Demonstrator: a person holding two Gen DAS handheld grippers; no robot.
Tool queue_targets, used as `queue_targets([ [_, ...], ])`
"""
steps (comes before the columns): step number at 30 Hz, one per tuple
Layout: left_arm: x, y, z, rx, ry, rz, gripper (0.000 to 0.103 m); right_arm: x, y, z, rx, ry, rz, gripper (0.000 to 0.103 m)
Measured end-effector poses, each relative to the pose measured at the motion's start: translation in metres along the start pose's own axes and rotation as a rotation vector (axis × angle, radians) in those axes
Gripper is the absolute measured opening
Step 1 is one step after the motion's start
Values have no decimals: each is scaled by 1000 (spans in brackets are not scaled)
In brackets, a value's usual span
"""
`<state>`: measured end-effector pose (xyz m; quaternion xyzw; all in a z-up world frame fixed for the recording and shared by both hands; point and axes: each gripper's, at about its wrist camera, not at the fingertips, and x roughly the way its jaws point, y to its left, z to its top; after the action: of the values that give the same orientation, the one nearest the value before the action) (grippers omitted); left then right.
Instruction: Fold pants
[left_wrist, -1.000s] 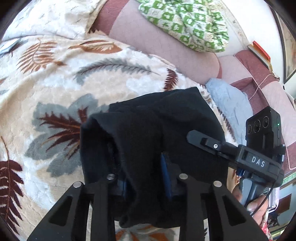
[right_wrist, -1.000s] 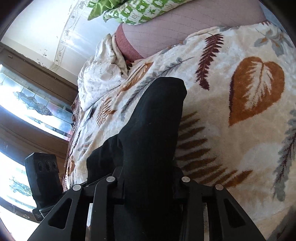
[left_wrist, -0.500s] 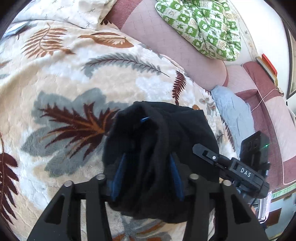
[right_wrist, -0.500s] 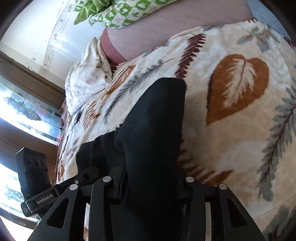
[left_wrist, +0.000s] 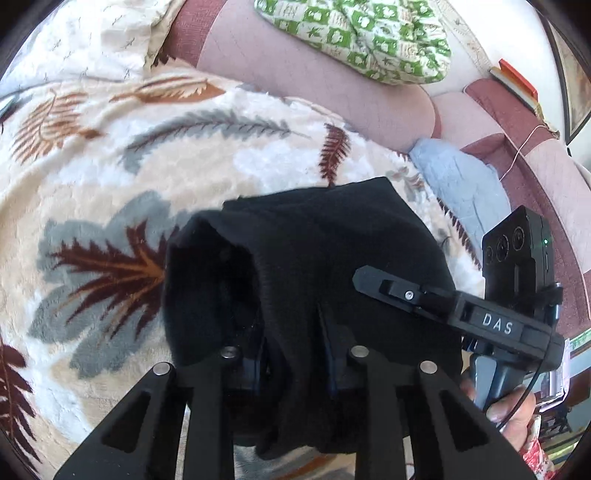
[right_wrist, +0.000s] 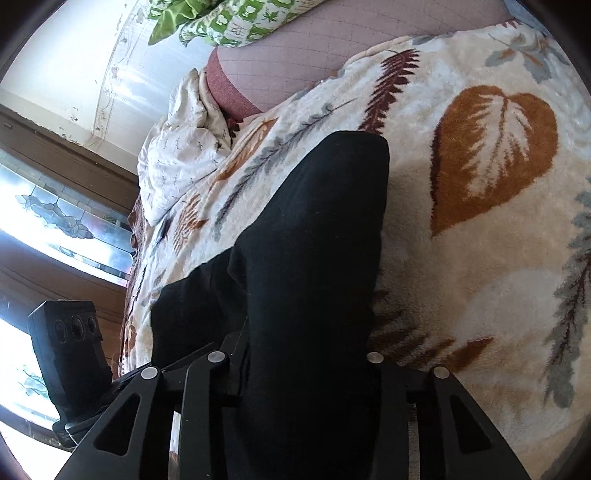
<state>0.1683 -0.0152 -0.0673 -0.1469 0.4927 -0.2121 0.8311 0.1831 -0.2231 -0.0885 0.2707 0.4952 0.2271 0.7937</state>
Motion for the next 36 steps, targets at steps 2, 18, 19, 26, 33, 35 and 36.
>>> queue_targets([
  [2, 2, -5, 7, 4, -3, 6, 23, -3, 4, 5, -4, -15, 13, 36],
  [18, 26, 23, 27, -112, 67, 5, 62, -5, -59, 13, 180, -107, -55, 62],
  [19, 21, 24, 27, -117, 69, 14, 64, -13, -58, 14, 177, -127, -72, 65],
  [26, -30, 61, 13, -269, -1, 105, 72, -93, -51, -16, 162, -273, -125, 75],
  [33, -56, 17, 30, -221, -89, -128, 72, -115, -60, -103, 206, -291, -115, 75],
  [35, -40, 6, 40, -201, -63, -158, 72, -106, -63, -122, 225, -268, -111, 75],
  [36, -30, 3, 45, -196, -43, -162, 72, -102, -66, -130, 231, -255, -109, 75],
])
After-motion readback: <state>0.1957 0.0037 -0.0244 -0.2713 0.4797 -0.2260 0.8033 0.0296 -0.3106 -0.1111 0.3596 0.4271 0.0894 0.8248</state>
